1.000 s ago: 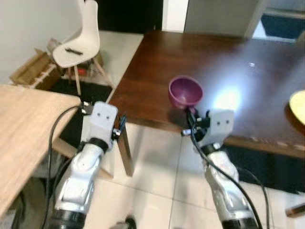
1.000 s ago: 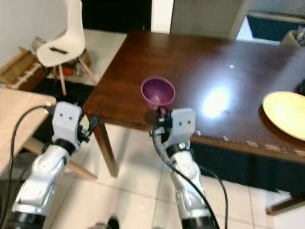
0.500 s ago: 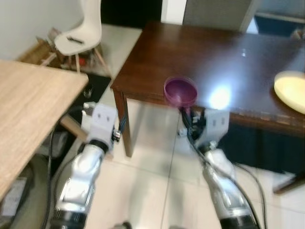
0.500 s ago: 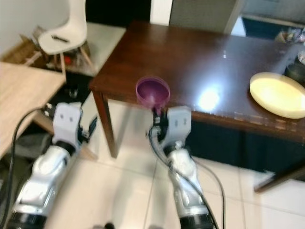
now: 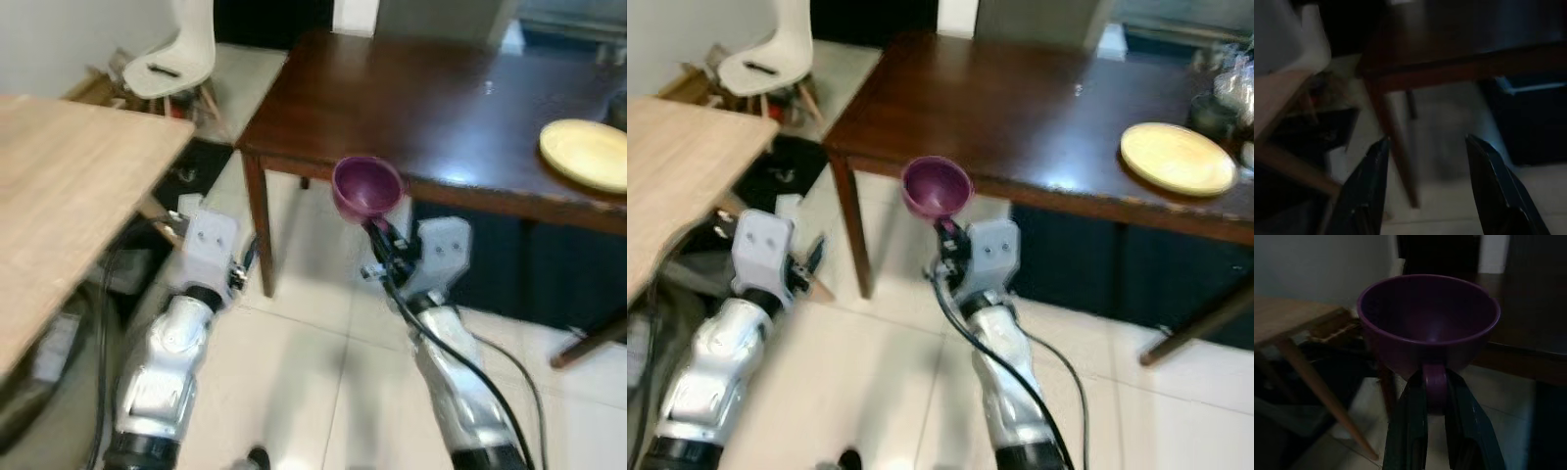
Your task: Setting the table
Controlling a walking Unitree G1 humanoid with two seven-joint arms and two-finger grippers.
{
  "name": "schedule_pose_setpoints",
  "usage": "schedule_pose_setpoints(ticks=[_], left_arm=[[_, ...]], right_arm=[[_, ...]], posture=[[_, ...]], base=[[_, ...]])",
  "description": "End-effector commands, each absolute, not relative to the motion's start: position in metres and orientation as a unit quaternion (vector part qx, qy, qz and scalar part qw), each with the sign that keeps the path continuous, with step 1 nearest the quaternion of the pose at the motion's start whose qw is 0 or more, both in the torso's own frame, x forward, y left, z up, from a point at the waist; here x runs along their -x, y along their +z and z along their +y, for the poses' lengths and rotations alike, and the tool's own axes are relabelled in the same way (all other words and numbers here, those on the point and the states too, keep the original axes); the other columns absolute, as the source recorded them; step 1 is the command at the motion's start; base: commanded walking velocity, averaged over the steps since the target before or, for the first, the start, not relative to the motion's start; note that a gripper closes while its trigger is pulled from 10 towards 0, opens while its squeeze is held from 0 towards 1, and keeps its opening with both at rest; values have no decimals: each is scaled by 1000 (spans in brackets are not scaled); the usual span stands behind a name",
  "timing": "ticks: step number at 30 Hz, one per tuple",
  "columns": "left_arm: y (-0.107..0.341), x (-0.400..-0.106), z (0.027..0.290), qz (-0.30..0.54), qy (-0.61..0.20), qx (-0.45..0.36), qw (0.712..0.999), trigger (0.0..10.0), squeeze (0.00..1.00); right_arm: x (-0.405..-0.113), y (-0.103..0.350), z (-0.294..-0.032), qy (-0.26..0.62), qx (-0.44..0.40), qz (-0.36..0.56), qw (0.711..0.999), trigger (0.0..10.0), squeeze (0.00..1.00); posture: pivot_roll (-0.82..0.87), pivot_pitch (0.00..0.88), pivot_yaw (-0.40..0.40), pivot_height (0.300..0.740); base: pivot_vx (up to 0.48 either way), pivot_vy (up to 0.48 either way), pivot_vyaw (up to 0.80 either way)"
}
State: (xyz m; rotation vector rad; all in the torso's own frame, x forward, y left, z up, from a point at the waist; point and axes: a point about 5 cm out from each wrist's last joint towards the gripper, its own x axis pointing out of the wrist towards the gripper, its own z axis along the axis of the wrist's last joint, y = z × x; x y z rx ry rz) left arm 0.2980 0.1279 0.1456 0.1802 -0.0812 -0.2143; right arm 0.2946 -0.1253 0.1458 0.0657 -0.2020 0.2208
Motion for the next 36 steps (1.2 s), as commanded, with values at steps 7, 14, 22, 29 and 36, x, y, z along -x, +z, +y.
schedule_pose_setpoints(ticks=[7,14,22,29,36], left_arm=[[143,-297,131,-32,-103,-95,990,10000,0],[142,-296,131,-31,-102,-95,990,10000,0],[142,-295,131,-31,-101,-95,990,10000,0],[142,-294,131,-30,-101,-95,990,10000,0],[142,-294,131,-30,-101,-95,990,10000,0]], right_arm=[[-293,147,-125,111,-44,-102,988,10000,0],[-293,147,-124,113,-44,-101,987,10000,0],[-292,147,-123,115,-45,-99,987,10000,0],[-292,147,-123,116,-45,-98,987,10000,0],[-292,146,-123,114,-46,-96,988,10000,0]], posture=[[-130,0,27,740],[-129,0,24,740],[-127,1,23,740],[-127,4,23,740],[-126,6,24,740]], base=[[-330,0,0],[-327,0,0],[-329,0,0],[-325,0,0],[-326,0,0]])
